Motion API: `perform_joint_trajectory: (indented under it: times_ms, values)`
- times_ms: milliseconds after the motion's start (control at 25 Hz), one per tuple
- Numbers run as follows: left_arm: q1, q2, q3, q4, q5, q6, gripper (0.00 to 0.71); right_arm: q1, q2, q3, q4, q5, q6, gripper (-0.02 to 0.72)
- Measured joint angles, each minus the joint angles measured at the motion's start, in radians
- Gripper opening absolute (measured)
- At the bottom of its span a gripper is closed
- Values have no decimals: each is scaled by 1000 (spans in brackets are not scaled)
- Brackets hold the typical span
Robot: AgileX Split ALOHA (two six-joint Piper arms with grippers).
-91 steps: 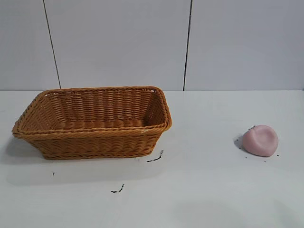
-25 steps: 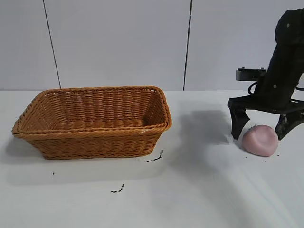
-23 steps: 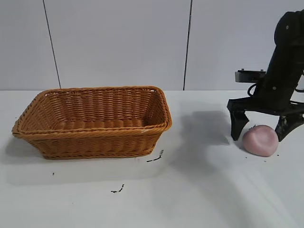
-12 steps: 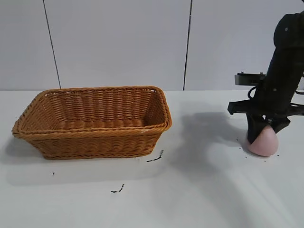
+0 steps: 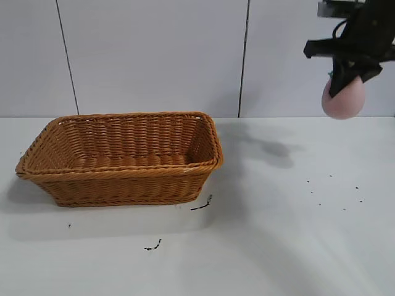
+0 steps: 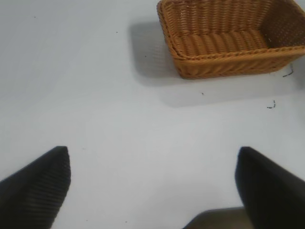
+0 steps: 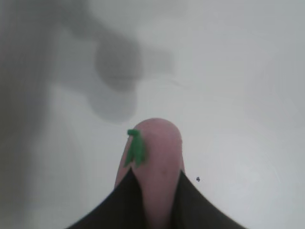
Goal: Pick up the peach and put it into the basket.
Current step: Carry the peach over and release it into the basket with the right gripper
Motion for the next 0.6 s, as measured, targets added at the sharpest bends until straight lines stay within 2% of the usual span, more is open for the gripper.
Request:
perform_joint_trajectory:
  times_ms: [160, 600]
  values:
    - [0, 0, 0, 0, 0, 0, 692, 63, 1, -94, -8, 55, 1, 26]
    - [0, 0, 0, 0, 0, 0, 692, 411, 160, -390, -5, 51, 14, 25]
